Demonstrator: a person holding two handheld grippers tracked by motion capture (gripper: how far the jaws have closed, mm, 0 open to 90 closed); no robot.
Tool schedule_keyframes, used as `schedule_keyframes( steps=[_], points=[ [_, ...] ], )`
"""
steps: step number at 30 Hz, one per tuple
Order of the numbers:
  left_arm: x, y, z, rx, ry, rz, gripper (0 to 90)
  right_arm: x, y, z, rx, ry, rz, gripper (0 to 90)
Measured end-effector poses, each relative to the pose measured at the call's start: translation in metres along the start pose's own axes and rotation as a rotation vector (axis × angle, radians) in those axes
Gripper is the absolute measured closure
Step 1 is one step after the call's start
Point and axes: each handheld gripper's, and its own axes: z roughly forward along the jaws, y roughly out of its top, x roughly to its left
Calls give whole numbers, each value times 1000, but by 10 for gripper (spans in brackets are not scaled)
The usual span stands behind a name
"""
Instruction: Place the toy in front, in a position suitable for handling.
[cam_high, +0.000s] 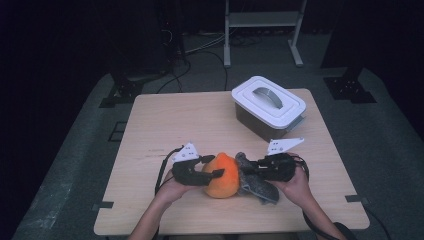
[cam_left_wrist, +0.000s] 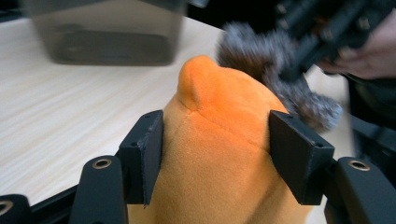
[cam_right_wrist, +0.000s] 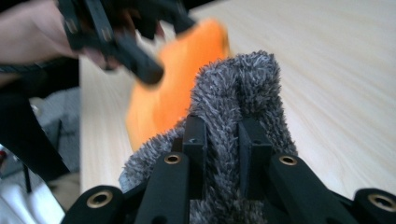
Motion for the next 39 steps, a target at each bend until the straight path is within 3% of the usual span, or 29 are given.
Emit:
schedule_keyframes(
  steps=[2,7,10,12,14,18,24,27,30,31,34,36,39],
  points=[
    [-3,1,0,14,-22,26,377,4,4,-1,-21,16,-8,752],
    [-6,3,-4,34,-72,84,293,6,1,7,12,78,-10,747],
    [-3,1,-4,49,-68,71,178,5,-1,6,37,112,-29,746],
    [-2,-2,0,60,-90,53,162,4,-4,6,47,125,-25,745],
    [-3,-4,2,66,-115,67,214,2,-6,5,56,131,-23,745],
    [-4,-4,-1,75,-115,98,383,-3,-10,3,71,146,0,745],
    [-1,-3,-6,54,-102,66,422,-12,-13,0,101,92,31,748],
    [-6,4,-9,37,-81,96,431,-4,-1,-7,41,74,2,750],
    [-15,6,-4,72,-54,149,434,4,10,-11,-39,86,-13,749],
    [-15,6,-3,71,-55,149,437,6,12,-9,-50,95,-17,748],
    [-15,6,-3,78,-47,144,438,7,8,0,-17,100,-13,746],
    [-13,5,-4,78,-45,136,438,2,3,5,-2,121,19,745],
    [-13,6,-6,73,-39,131,435,-4,-1,5,33,101,32,745]
  ],
)
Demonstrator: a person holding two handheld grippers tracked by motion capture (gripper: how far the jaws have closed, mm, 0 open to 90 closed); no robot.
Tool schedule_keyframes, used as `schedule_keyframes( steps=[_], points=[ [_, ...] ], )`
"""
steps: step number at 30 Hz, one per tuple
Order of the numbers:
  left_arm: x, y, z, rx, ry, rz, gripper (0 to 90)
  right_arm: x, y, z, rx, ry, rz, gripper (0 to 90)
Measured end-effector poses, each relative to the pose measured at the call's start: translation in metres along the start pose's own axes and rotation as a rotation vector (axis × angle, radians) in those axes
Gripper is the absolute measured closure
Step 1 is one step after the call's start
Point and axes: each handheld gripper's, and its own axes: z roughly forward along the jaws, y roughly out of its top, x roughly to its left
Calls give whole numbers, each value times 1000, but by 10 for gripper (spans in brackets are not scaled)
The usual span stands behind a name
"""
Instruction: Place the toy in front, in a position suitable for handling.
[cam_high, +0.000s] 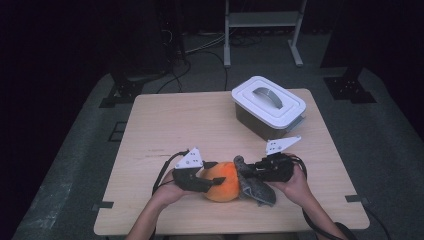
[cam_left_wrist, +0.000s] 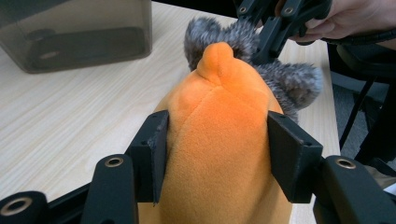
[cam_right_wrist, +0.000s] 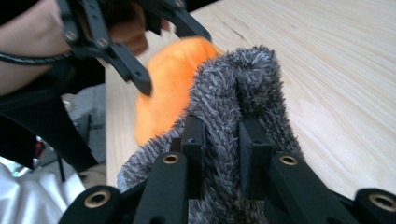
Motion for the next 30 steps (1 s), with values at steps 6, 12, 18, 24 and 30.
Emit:
schedule_keyframes(
  steps=[6,12,18,24,30],
  points=[
    [-4,4,2,6,8,20,431,15,13,-9,-77,-6,-55,741],
    [-3,1,5,10,9,24,296,12,7,1,-29,13,-45,742],
    [5,-4,6,21,-6,-25,172,6,2,-1,-14,30,-29,737],
    [0,-2,6,23,-1,-10,404,4,3,-4,3,1,-29,741],
    [-13,9,9,53,34,37,435,19,18,-17,-94,-40,-86,745]
  ],
)
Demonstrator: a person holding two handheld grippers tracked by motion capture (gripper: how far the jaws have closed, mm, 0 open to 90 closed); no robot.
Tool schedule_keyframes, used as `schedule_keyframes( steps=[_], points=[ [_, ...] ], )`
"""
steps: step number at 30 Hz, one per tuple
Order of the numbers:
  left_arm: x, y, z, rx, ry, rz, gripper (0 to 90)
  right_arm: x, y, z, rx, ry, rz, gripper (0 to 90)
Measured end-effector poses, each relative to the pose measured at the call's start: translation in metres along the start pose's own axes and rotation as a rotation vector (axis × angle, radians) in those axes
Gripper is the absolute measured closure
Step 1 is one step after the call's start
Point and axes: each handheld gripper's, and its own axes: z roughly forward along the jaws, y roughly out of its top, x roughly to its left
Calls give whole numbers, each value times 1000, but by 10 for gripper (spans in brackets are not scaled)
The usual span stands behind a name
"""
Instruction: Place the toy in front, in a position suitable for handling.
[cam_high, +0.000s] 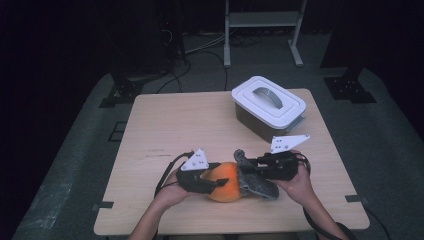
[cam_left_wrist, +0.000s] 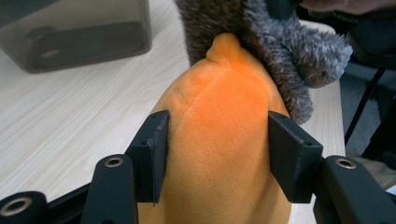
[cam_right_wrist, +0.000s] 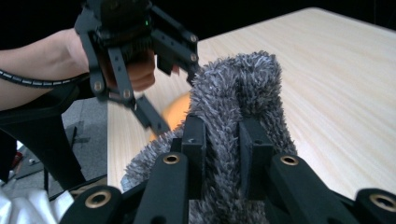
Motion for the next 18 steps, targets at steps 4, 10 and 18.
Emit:
schedule_keyframes(
  steps=[4,10,18],
  points=[
    [-1,-1,1,23,1,7,438,1,-2,7,42,-1,-15,741],
    [1,-1,1,19,12,-10,437,-14,-17,5,103,-12,47,739],
    [-10,5,3,38,11,35,433,3,0,3,44,-2,-22,737]
  ],
)
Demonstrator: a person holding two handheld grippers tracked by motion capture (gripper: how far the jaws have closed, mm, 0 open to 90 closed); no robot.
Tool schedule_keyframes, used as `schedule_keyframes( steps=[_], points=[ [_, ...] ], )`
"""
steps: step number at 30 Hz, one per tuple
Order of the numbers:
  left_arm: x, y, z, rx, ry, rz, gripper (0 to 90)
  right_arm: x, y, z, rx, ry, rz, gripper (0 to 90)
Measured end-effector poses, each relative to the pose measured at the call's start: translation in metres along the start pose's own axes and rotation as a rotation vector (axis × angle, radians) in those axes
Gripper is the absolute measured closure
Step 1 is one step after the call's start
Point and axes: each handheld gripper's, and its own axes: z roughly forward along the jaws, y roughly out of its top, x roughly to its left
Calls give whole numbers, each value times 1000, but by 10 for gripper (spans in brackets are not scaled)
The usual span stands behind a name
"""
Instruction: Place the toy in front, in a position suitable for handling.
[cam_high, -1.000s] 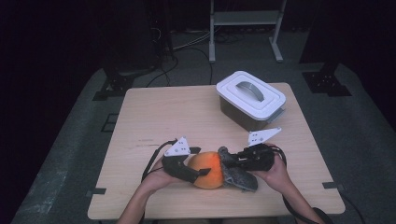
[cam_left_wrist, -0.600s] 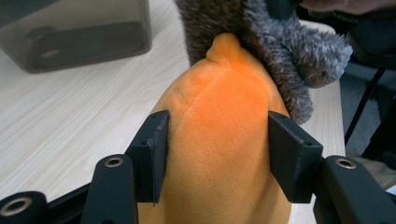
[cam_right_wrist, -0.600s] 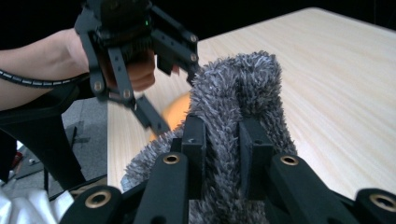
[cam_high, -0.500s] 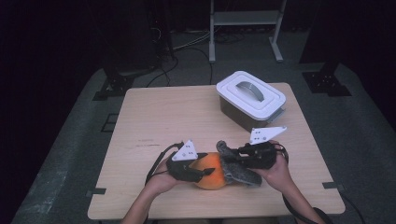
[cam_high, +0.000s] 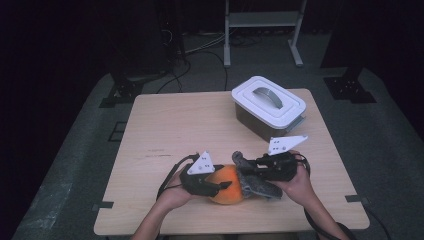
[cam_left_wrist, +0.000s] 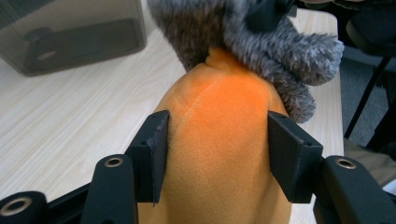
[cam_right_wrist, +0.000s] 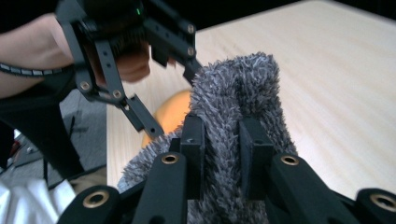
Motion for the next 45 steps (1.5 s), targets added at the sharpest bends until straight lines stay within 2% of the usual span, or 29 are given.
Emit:
schedule_keyframes(
  steps=[2,3,6,7,11,14,16,18,19,20,23,25,27,28,30,33,36,38,40,45],
  points=[
    [0,-2,1,1,-24,2,407,-4,-6,4,24,22,20,734],
    [1,-2,1,0,-35,2,365,-6,-10,5,31,45,35,734],
    [3,-1,1,-16,-58,-6,252,-6,-13,6,56,70,23,733],
    [5,-2,1,-12,-53,-8,205,-6,-14,6,61,80,22,732],
    [15,-13,4,-7,-81,-58,121,-8,-17,5,73,100,15,730],
    [21,-22,6,-7,-120,-81,118,-13,-20,3,86,103,20,728],
    [24,-26,5,-23,-151,-91,202,-16,-22,1,93,99,23,727],
    [23,-26,3,-27,-140,-86,358,-19,-23,-1,110,78,31,725],
    [22,-23,2,-27,-124,-83,398,-19,-23,-3,110,64,33,728],
    [21,-21,1,-26,-103,-80,418,-19,-21,-6,98,56,36,733],
    [19,-13,-3,-30,-42,-64,440,-12,-11,-14,51,-4,2,749],
    [16,-9,-5,-18,9,-56,443,-7,-5,-17,13,-19,-12,751],
    [14,-6,-6,-5,30,-41,443,-4,-1,-14,4,-15,-20,751],
    [13,-6,-6,3,27,-36,442,-3,-1,-10,10,-15,-24,751],
    [12,-7,-4,14,21,-31,434,-5,-5,-1,53,-15,-23,751],
    [14,-10,-3,23,-17,-44,387,-9,-15,8,103,16,-4,751],
    [17,-10,-4,17,-39,-75,308,-9,-19,8,134,24,-16,752],
    [18,-10,-5,15,-27,-91,256,-7,-22,8,160,26,-33,753],
    [20,-12,-5,20,-33,-99,194,-8,-24,7,174,39,-31,753],
    [27,-20,0,11,-54,-138,129,-14,-28,3,186,63,-21,755]
  ],
)
